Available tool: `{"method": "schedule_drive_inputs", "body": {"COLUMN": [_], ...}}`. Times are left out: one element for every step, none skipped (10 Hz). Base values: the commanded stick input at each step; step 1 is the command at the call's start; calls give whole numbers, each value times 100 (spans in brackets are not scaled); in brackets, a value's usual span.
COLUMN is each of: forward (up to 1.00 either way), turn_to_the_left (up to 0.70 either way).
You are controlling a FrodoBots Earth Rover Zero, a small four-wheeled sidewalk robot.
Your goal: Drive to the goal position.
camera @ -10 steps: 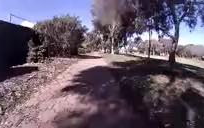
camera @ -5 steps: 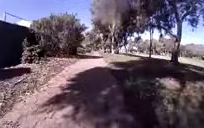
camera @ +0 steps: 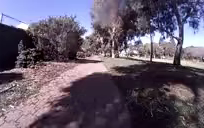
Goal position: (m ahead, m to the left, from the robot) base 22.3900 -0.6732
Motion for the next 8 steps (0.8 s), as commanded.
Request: {"method": "schedule_drive_inputs", "body": {"forward": [70,70,70,70,70,70,70,70], "turn_to_the_left": [13,0,0,0,0,0,0,0]}}
